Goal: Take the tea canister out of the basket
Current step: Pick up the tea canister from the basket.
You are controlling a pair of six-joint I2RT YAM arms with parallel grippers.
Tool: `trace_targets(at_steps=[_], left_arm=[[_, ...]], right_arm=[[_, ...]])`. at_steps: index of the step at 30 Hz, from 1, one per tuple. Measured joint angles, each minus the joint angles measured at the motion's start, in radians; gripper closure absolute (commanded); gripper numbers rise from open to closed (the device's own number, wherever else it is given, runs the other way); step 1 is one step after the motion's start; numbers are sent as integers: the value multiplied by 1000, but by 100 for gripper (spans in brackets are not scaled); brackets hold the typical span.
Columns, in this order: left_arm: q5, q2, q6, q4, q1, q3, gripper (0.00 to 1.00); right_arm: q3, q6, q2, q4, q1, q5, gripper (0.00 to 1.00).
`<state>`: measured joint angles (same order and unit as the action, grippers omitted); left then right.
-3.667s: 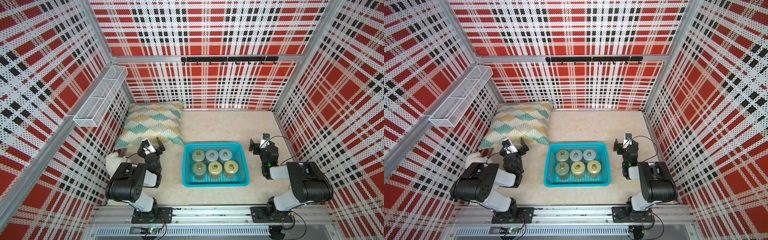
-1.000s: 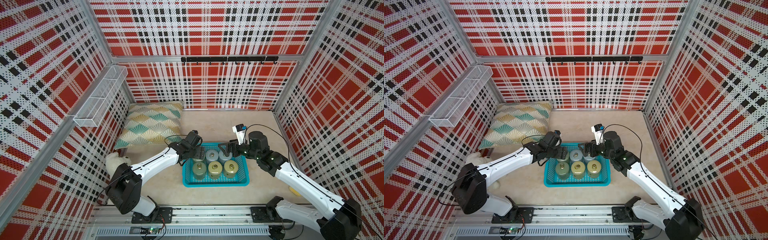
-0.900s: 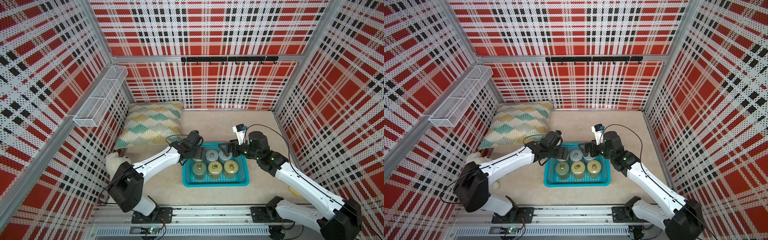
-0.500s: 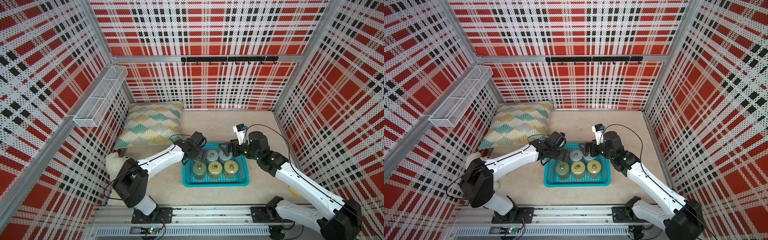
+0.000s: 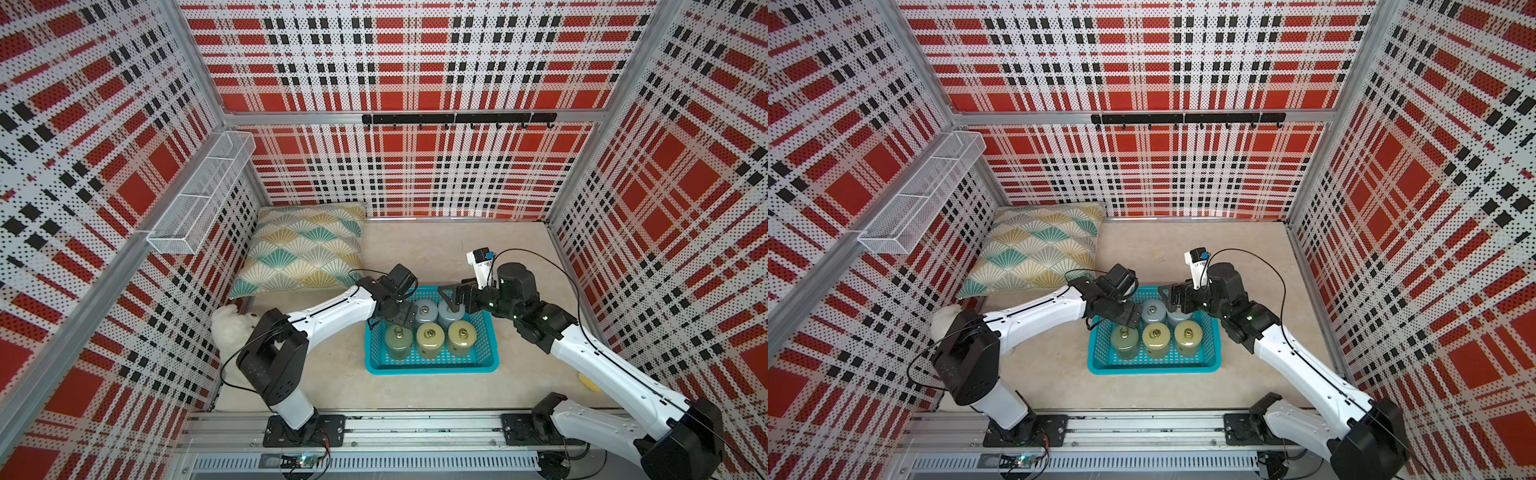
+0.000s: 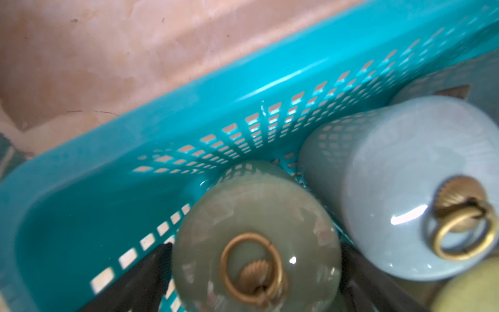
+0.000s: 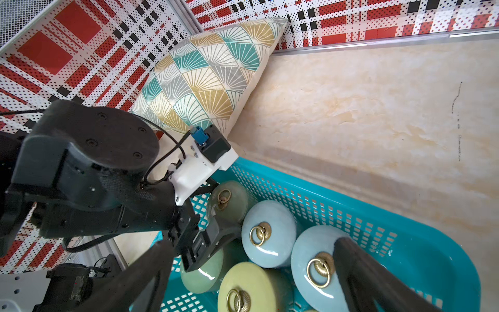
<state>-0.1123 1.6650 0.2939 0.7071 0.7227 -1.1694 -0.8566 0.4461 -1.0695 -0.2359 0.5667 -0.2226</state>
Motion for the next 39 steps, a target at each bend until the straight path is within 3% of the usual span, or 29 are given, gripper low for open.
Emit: trace_targets(at_steps=[16, 39], left_arm=[[-3, 77, -11, -22, 7, -30, 2], [-27, 81, 12, -56, -13, -27, 6]], right_arm=[[0, 0, 0, 0, 0, 0, 0], [0, 4, 0, 0, 0, 0, 0]])
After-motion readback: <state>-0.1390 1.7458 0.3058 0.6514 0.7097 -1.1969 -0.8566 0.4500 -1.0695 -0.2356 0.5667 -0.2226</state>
